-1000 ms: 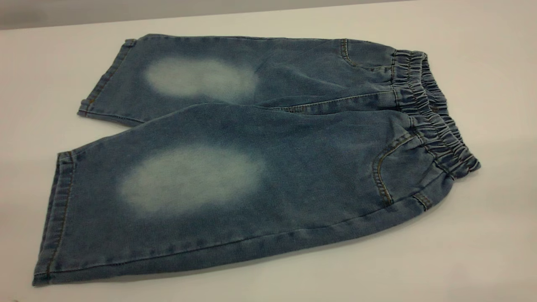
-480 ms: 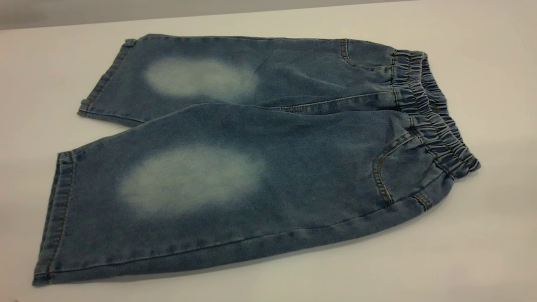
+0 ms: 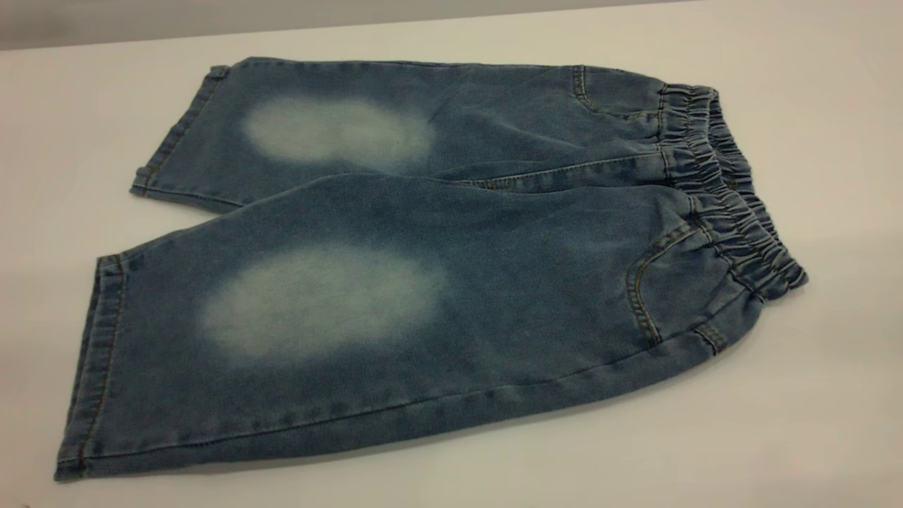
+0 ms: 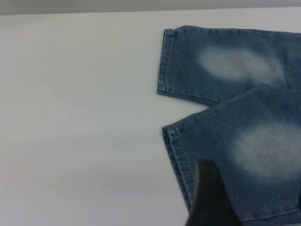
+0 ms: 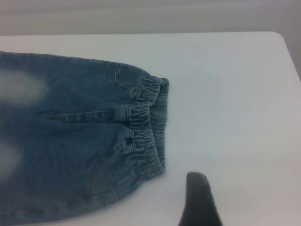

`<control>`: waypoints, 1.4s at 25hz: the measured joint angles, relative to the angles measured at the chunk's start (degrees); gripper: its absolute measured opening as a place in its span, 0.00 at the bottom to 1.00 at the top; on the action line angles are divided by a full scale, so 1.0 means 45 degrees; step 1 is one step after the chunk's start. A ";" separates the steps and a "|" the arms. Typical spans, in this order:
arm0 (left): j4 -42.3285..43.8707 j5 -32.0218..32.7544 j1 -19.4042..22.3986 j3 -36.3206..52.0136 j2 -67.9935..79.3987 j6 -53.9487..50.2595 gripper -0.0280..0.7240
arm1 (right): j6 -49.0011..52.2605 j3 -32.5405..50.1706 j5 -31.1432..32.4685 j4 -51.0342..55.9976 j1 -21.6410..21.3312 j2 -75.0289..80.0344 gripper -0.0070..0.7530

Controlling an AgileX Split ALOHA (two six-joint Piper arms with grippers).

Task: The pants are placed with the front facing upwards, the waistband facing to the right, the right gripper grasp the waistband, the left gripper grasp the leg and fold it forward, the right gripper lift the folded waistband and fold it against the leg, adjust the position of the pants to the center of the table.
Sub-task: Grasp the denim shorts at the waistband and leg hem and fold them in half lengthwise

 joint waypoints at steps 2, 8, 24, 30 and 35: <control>0.0000 0.0000 0.0000 0.0000 0.0000 0.0000 0.56 | 0.0000 0.0000 0.0000 0.0000 0.0000 0.0000 0.55; 0.0000 0.0000 0.0000 0.0000 0.0000 0.0000 0.56 | 0.0000 0.0000 0.0000 0.0000 0.0000 0.0000 0.55; 0.0000 0.0000 0.0000 0.0000 0.0005 0.0005 0.56 | 0.0000 0.0000 -0.0227 0.1274 0.0000 0.0000 0.55; 0.0000 -0.0241 0.0000 -0.0435 0.0847 0.0824 0.56 | 0.0000 -0.0082 -0.0318 0.1666 0.0000 0.0010 0.55; 0.0000 -0.1360 0.0000 -0.1069 0.3024 0.1603 0.56 | 0.0000 -0.0138 -0.1055 0.3345 0.0000 0.1504 0.55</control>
